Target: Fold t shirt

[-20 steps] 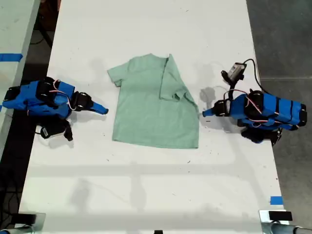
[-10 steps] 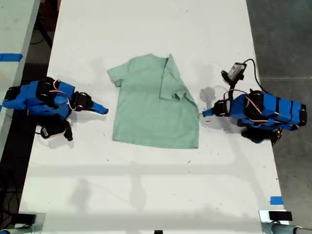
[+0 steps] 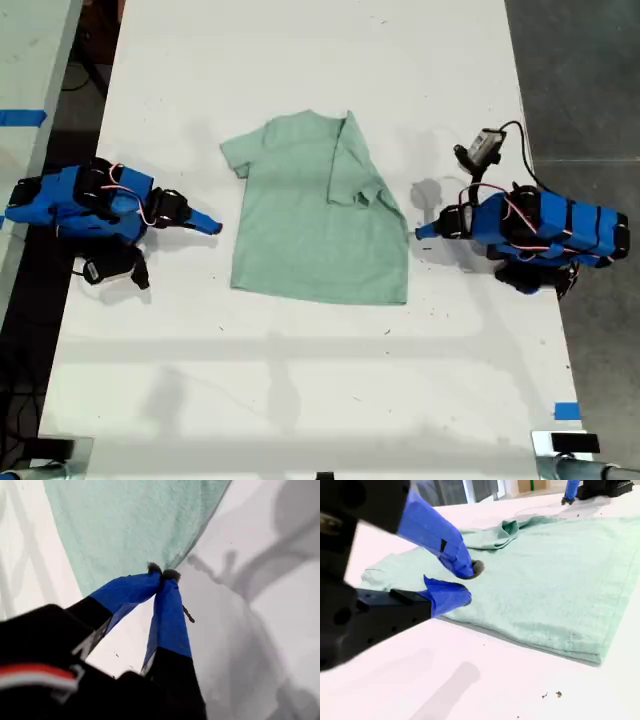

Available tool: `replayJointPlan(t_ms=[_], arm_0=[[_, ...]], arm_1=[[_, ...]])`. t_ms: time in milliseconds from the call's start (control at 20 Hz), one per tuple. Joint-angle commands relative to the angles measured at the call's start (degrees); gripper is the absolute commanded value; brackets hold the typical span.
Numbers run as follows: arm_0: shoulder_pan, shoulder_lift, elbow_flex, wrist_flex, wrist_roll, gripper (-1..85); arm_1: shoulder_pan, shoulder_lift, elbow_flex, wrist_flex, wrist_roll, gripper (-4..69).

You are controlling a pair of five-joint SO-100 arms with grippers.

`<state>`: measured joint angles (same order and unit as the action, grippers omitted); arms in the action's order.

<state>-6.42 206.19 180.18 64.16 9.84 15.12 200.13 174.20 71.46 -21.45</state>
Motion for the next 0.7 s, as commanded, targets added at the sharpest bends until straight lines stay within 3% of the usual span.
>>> replayJointPlan(t_ms=[0,650], arm_0=[[-0.26,0.26,-0.97,-0.97,0.00,4.4],[-0.35,0.26,-0.97,-0.88,-0.70,4.3]], arm_1=[[-0.70,0.97,2.64,0.26,0.53,1.2],[-1.14,0.97,2.72,0.00,0.70,1.2]])
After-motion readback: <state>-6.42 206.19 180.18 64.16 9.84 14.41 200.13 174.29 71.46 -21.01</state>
